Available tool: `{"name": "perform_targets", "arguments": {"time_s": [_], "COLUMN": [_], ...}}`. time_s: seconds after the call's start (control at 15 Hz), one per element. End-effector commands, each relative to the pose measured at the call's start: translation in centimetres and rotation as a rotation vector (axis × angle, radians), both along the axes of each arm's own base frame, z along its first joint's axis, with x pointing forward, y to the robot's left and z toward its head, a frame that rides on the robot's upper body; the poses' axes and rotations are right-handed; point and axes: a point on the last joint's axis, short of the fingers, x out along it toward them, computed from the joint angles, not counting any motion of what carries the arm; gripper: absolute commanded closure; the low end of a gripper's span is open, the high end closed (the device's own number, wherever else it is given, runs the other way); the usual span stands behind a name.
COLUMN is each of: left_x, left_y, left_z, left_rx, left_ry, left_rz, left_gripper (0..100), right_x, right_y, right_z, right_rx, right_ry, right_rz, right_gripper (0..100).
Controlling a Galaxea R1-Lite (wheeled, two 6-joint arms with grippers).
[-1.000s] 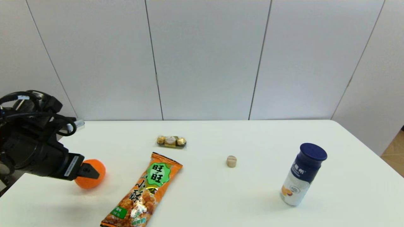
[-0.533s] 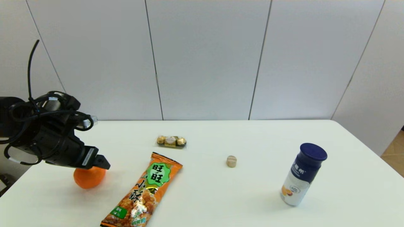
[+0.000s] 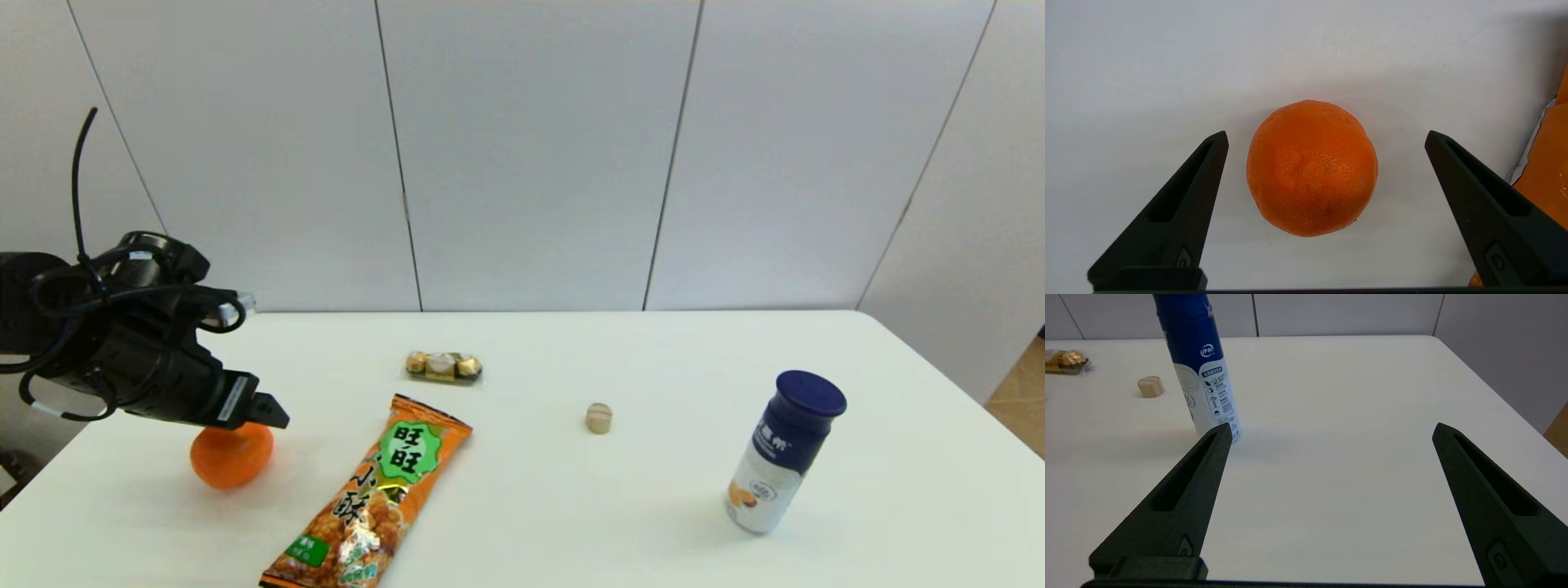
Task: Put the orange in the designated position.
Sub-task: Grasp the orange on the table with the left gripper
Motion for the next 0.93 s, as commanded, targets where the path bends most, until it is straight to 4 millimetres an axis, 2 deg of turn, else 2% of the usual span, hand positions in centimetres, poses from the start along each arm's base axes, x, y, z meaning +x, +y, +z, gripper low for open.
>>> {"name": "perform_targets", "arguments": {"time_s": [0.07,0.73,0.93], "left_x": [-0.1,1.1,1.3], "left_y": [0.1,0.8,0.8], "left_z": [-0.3,-3.3,-3.6], "left_rx": [0.000,-0.002,-0.002], "left_ry": [0.014,0.122,0.134], "left_rz": [0.003,0.029,0.029], "left_gripper": [0,0,0], "right_x": [0.0,0.0,0.0], "right_y": [0.0,0.0,0.0], "right_z": [0.0,0.0,0.0], "right_rx": [0.000,0.000,0.000], "right_ry": [0.001,0.001,0.001], "right_rz": [0.000,0.000,0.000], "right_gripper": [0,0,0]}}
